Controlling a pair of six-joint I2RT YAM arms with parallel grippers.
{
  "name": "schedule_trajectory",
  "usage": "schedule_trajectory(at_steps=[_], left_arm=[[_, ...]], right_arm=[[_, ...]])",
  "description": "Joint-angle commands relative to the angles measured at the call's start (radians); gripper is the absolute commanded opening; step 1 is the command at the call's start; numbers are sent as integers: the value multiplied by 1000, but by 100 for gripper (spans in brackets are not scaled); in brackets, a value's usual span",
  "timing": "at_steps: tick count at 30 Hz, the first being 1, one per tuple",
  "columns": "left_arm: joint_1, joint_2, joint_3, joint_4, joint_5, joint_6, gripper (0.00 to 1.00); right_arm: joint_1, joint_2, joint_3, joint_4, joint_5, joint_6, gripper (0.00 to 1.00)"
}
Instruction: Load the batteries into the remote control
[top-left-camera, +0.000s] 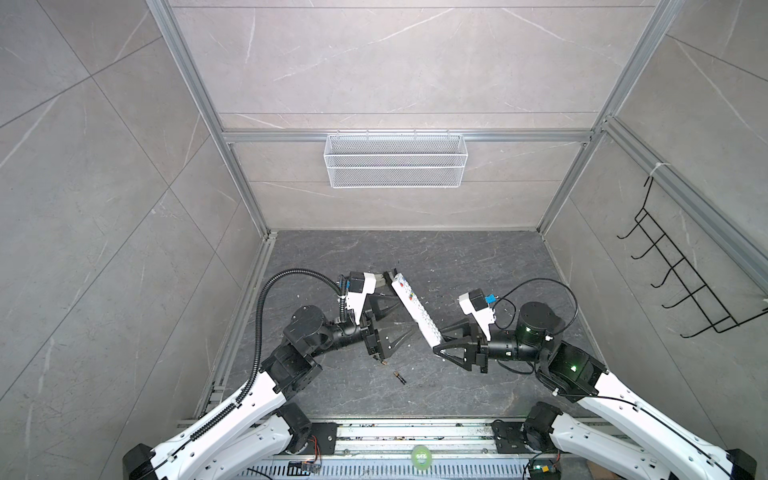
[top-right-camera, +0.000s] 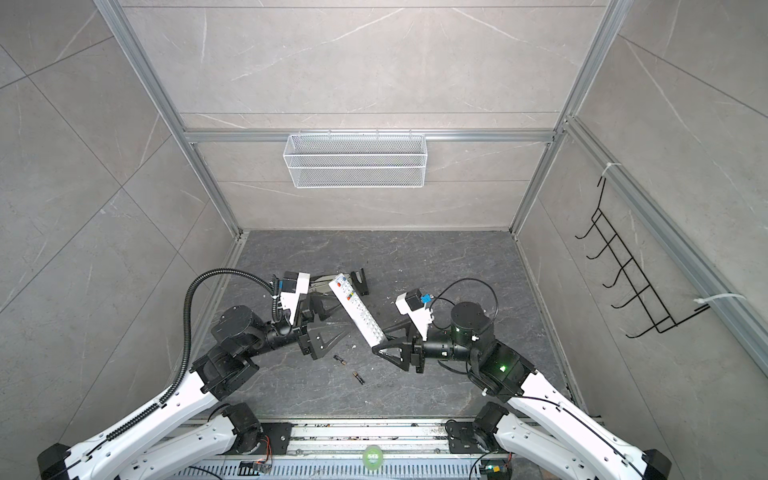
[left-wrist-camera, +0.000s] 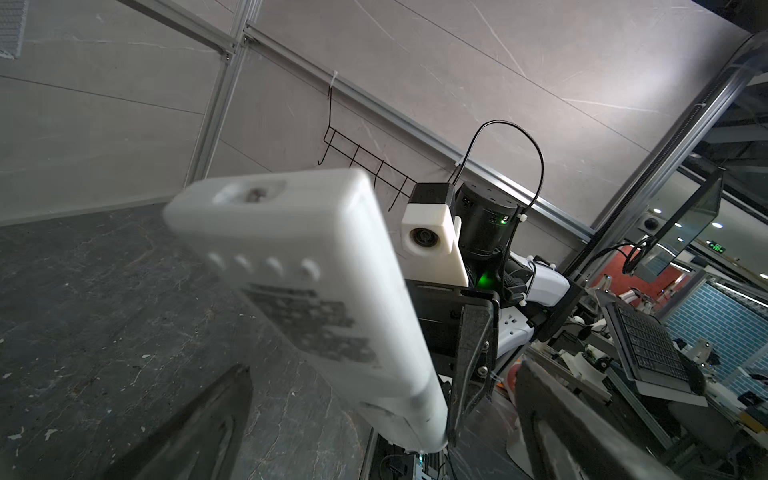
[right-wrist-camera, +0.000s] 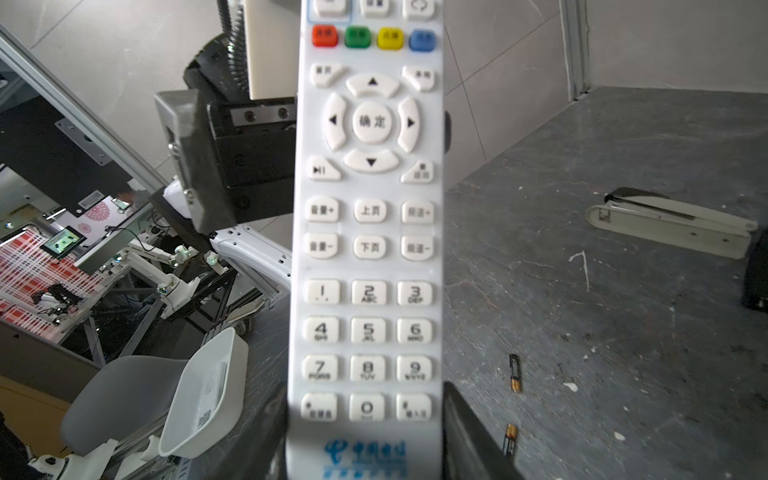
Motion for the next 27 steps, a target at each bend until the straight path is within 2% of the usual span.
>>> schedule_trajectory(at_steps=[1,7,15,27], left_arm=[[-5,15,35,72,48,-3,100],[-5,30,49,144,115,-4,100],[-6,46,65,181,130,-10,100],[-5,74,72,236,83,-53,98]], right_arm=[[6,-12,30,71,-68,29,11],[6,-19,54,84,-105,59,11],[7,5,48,99,-138,73,11],[13,29,52,104,-148,69,11]])
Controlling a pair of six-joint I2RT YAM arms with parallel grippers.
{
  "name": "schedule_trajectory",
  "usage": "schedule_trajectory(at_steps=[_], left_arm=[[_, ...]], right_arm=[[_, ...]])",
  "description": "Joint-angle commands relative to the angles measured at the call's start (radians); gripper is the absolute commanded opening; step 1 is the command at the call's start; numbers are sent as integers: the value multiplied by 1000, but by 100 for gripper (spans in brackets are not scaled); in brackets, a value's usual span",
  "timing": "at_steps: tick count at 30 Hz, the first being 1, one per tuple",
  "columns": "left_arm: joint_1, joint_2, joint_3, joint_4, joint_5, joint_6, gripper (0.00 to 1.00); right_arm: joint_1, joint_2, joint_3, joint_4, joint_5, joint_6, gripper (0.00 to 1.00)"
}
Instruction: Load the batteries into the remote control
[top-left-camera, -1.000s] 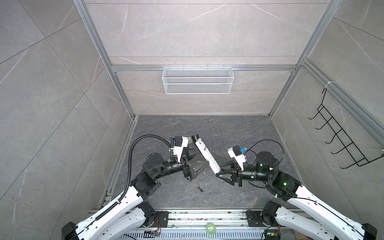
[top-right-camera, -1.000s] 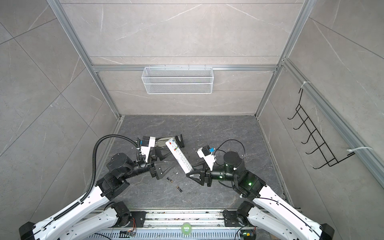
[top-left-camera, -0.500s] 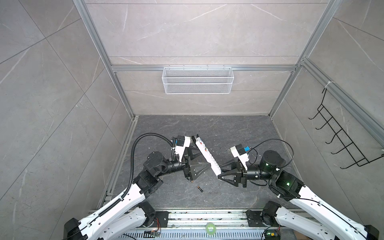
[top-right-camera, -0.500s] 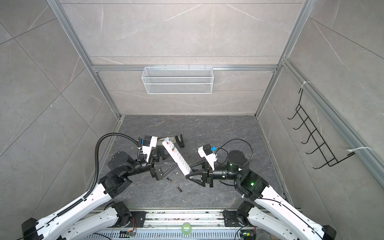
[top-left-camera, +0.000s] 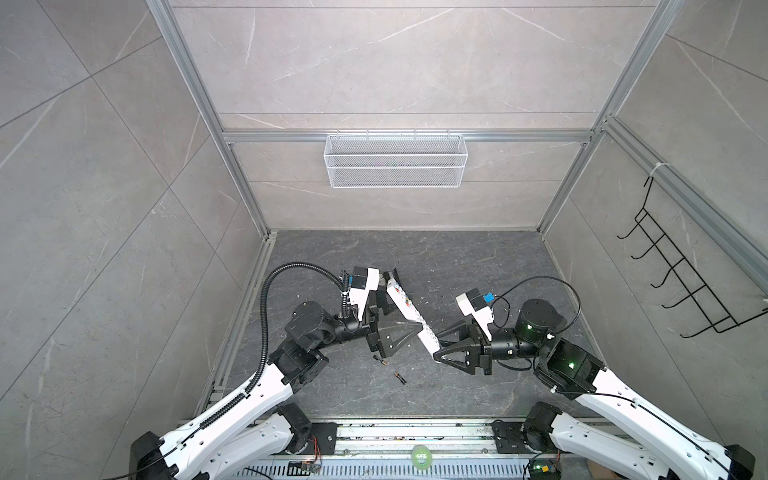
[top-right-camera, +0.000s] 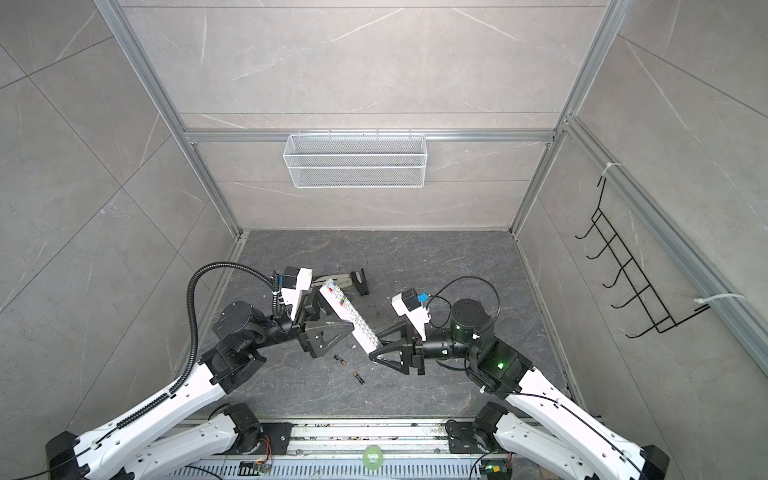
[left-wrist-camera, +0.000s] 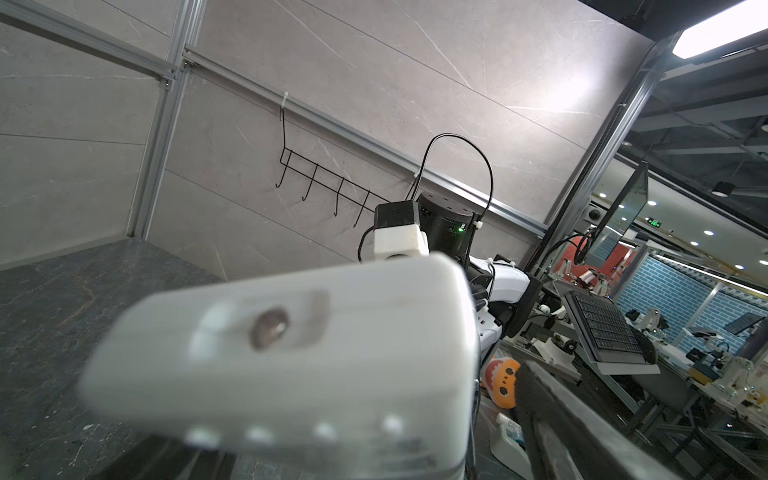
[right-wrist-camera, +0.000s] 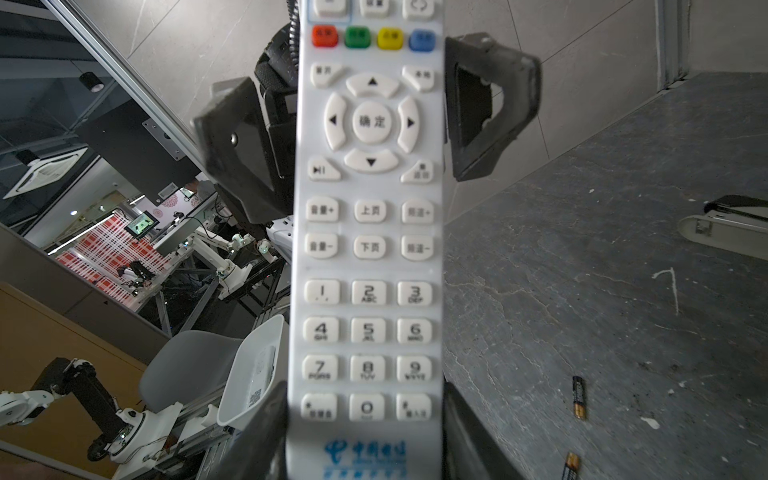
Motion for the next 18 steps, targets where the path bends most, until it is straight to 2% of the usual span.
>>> schedule_trajectory(at_steps=[1,5,12,15,16,18], left_arm=[[-5,7,48,73,-17,-31,96],[-6,18,48,94,-20,-53,83],[-5,24,43,92,-45,-74,50],[-5,30,48,85,-52,-85,40],[-6,31,50,77,-57,-85,38],[-6,34,58,44,-72,-84,29]], right_arm=[[6,0,35,49,-23,9,11],[8,4,36,51,-25,6,11],[8,5,37,49,-25,6,11],[8,4,40,50,-23,6,12],[8,4,41,47,-20,5,15],[8,4,45,21,-1,-8,28]])
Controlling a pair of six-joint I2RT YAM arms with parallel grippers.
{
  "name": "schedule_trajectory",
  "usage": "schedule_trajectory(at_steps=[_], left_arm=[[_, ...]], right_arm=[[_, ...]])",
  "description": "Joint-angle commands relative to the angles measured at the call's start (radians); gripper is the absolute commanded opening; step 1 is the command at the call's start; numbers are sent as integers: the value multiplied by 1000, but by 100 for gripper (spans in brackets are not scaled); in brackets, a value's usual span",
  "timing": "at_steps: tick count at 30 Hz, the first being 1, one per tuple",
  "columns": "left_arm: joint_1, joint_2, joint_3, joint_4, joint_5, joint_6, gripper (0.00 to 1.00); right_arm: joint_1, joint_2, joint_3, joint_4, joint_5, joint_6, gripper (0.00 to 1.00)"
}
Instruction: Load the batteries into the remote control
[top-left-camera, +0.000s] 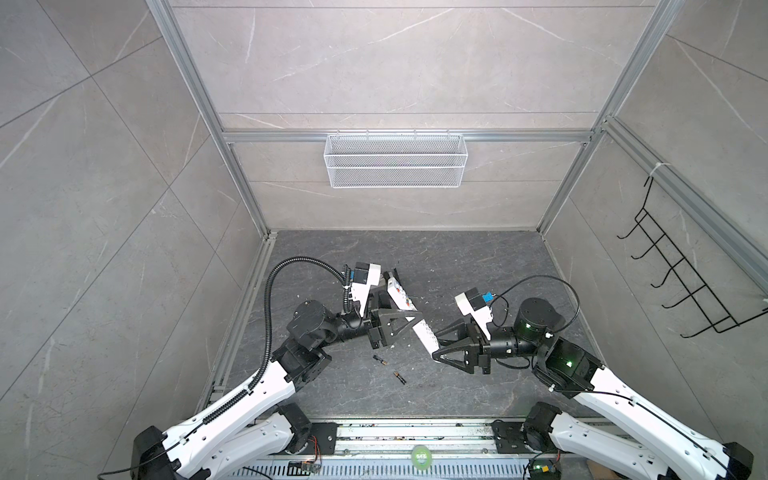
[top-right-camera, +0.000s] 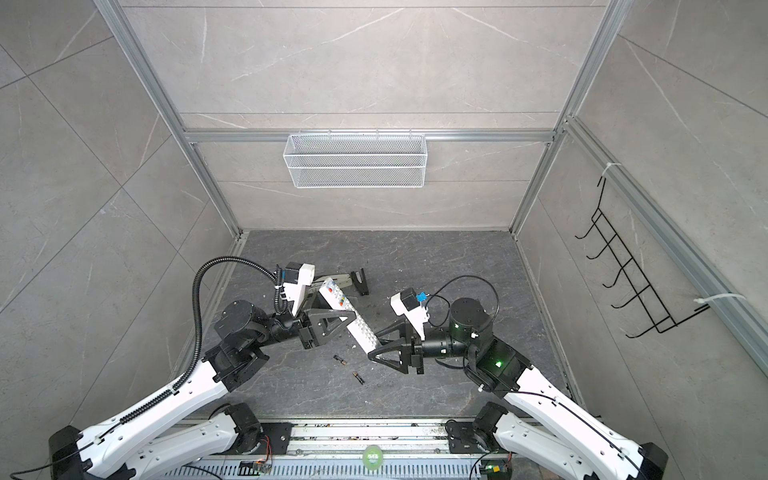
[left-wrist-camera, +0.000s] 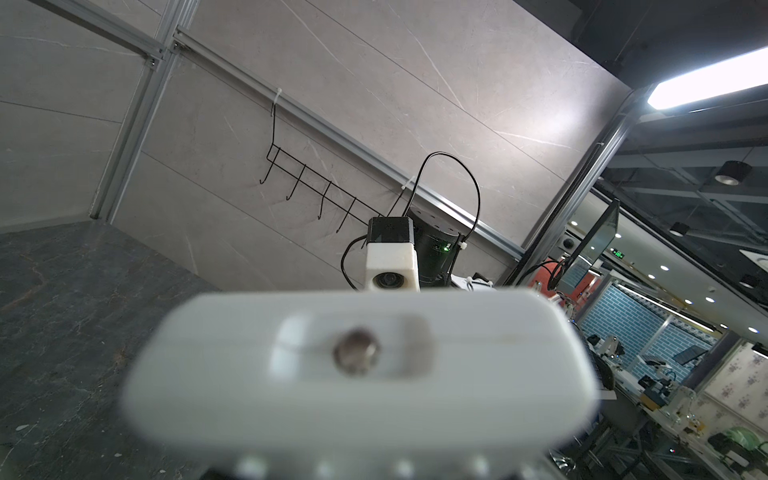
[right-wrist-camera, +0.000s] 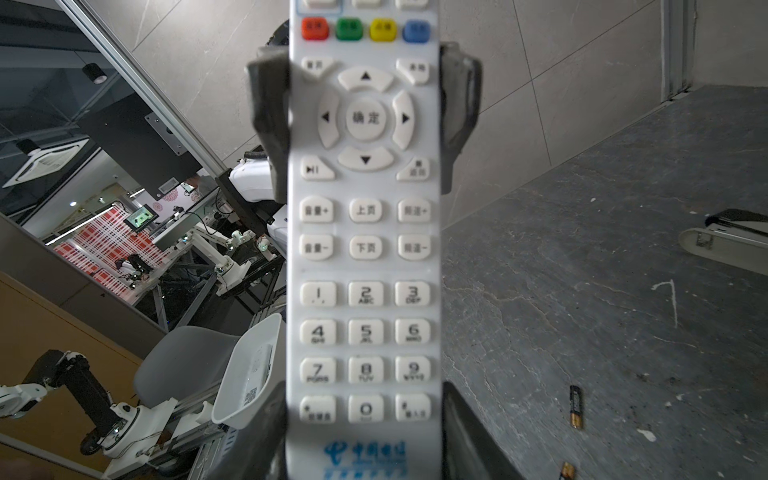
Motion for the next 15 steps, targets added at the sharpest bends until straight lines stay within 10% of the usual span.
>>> schedule_trajectory(at_steps=[1,9,15], left_arm=[[7,8,45,-14,-72,45,24],[7,-7,105,-341,-345,58,0],[7,10,148,-577,-579,-18,0]], right_arm=[[6,-7,46,-22,24,-1,35],[7,-15,132,-296,218,-193,96],[16,39,168,-391,377,-293,100]])
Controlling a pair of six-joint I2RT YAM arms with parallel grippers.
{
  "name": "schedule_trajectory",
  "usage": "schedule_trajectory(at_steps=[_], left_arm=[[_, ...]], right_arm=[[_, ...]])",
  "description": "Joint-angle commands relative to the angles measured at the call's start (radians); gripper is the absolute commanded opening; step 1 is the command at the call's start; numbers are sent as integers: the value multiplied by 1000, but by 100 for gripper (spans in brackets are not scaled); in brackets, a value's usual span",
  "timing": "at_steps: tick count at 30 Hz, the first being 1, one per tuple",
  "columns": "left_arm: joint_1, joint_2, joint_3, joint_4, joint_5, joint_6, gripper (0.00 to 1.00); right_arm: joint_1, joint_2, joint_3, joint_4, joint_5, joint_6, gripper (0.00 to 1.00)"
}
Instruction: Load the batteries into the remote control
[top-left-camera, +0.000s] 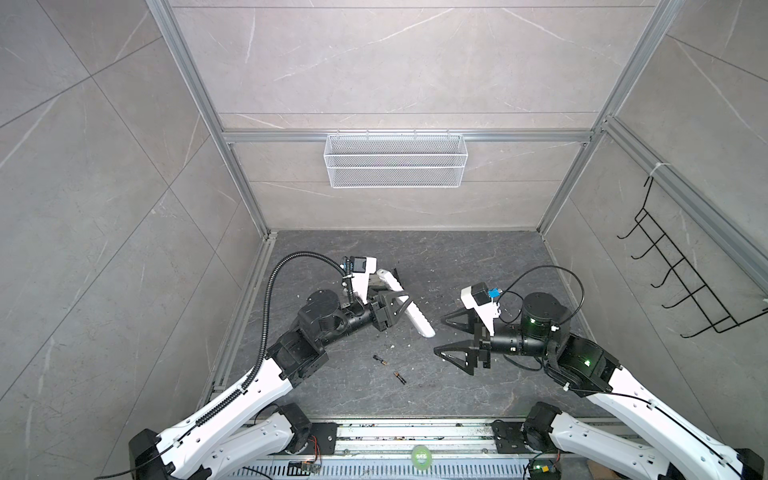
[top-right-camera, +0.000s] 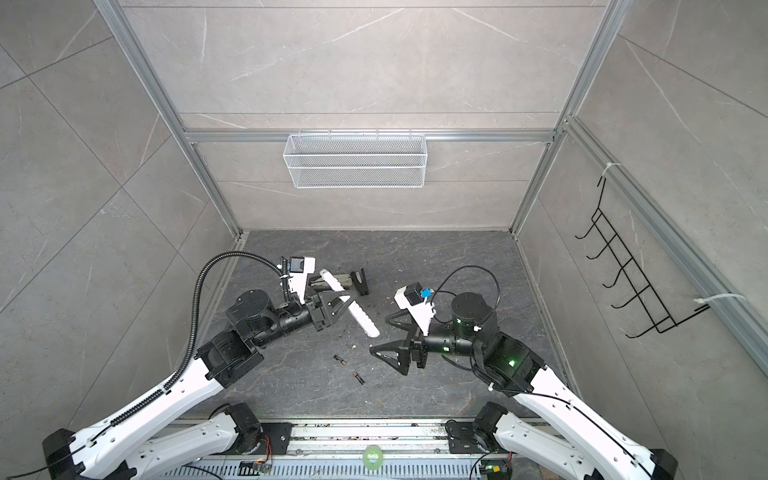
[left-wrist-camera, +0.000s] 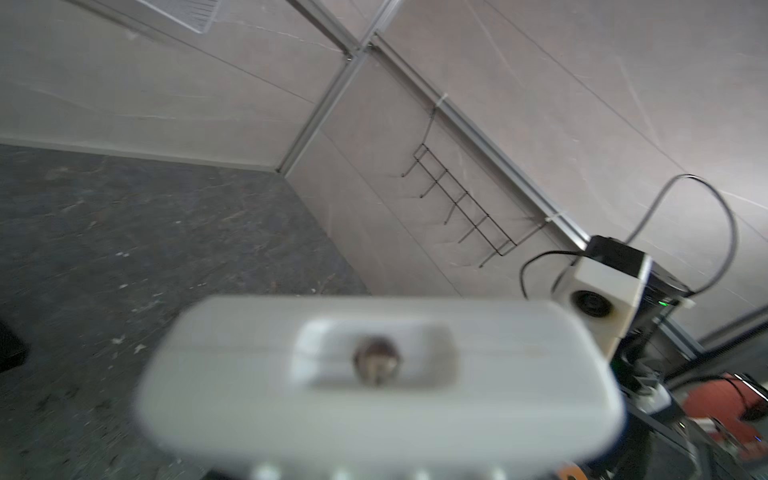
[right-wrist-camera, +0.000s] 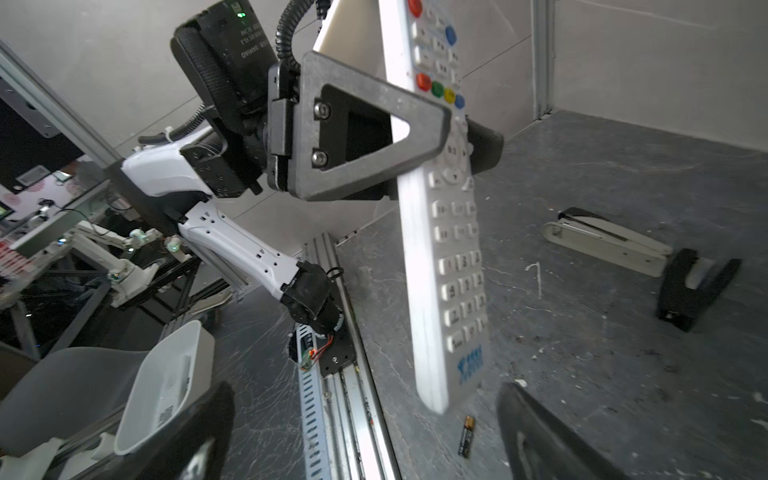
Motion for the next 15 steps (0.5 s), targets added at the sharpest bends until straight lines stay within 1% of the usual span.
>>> schedule_trajectory(at_steps=[1,3,9,15], left_arm=[[4,11,49,-147,-196,-50,0],[5,29,61,-196,-233,-84,0],[4,66,63,-227,-271,-164,0],[4,93,66,-223,-256,-185,0]], right_arm=[[15,46,21,-83,126,-87,100],[38,88,23,-73,177,-97,100],[137,214,29,-5,318,-130,100],[177,318,58,27,413,-157,98]])
